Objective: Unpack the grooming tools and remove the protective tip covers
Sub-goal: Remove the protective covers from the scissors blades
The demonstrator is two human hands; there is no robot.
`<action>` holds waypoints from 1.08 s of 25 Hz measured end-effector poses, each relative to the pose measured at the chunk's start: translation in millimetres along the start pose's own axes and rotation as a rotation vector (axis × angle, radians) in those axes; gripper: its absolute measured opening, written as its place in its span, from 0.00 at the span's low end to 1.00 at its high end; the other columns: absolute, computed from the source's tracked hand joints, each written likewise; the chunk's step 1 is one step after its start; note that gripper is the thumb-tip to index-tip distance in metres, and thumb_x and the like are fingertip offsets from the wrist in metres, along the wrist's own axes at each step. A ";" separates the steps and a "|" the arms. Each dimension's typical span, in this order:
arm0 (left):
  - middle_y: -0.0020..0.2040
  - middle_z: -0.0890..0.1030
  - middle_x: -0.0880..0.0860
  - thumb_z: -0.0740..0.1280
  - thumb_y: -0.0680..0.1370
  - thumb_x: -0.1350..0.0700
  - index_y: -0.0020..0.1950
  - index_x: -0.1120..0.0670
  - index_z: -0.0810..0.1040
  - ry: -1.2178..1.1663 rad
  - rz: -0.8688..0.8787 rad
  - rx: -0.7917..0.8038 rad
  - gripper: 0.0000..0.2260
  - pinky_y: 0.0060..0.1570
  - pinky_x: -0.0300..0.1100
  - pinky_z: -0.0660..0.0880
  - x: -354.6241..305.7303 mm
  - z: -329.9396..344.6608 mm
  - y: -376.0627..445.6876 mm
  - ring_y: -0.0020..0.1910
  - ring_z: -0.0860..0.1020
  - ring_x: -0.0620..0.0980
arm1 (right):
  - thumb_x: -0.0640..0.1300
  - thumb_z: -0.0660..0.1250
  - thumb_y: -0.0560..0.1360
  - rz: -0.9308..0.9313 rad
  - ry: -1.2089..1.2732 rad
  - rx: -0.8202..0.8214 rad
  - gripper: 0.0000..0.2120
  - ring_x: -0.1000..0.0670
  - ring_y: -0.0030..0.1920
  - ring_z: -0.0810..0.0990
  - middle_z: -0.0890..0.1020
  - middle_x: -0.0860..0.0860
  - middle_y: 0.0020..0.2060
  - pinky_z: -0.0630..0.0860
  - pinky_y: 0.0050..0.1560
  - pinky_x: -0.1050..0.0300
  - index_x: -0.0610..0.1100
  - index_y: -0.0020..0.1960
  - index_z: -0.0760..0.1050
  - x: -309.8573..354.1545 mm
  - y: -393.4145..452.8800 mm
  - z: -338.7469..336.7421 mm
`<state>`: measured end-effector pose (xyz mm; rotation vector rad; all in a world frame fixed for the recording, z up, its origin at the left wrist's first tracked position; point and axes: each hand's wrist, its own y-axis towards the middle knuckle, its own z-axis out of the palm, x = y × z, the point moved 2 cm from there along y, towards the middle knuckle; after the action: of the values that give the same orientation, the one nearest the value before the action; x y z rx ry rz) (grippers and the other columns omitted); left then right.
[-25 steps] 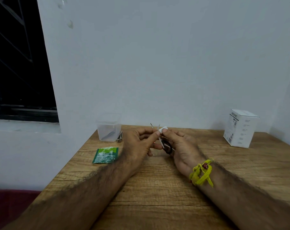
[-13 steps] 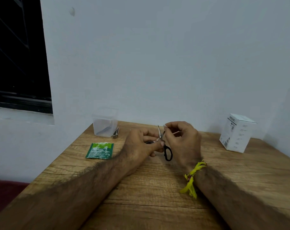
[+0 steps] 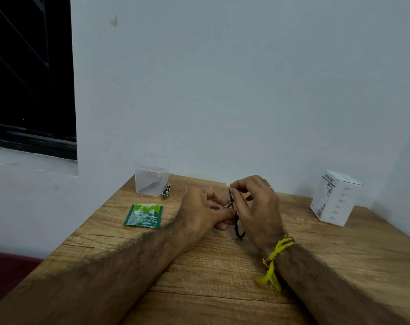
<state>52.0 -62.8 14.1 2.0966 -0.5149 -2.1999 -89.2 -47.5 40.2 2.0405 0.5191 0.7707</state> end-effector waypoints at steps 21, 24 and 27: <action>0.41 0.86 0.62 0.78 0.71 0.65 0.54 0.69 0.79 -0.042 -0.044 -0.019 0.16 0.32 0.39 0.82 -2.2 -0.1 -1.8 0.40 0.87 0.60 | 0.40 0.66 0.78 -0.082 -0.075 0.077 0.03 0.50 0.46 0.76 0.76 0.51 0.45 0.76 0.45 0.48 0.41 0.46 0.77 -0.8 -1.9 0.5; 0.42 0.86 0.63 0.78 0.71 0.65 0.54 0.69 0.80 -0.033 -0.041 -0.009 0.16 0.32 0.39 0.82 -3.5 -0.8 -2.3 0.40 0.87 0.59 | 0.40 0.66 0.78 -0.069 -0.027 0.066 0.04 0.50 0.45 0.76 0.76 0.50 0.45 0.77 0.44 0.47 0.41 0.46 0.77 0.4 -0.9 0.7; 0.42 0.86 0.62 0.78 0.70 0.65 0.54 0.70 0.79 -0.036 -0.048 -0.013 0.16 0.32 0.39 0.82 -4.0 0.1 -2.3 0.40 0.87 0.58 | 0.41 0.66 0.78 -0.111 -0.074 0.066 0.04 0.50 0.45 0.76 0.77 0.50 0.45 0.77 0.45 0.48 0.41 0.46 0.77 1.6 -2.0 0.3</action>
<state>52.6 -59.5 17.4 2.0881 -0.4556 -2.2640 -88.0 -45.6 38.9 2.0739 0.6172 0.6172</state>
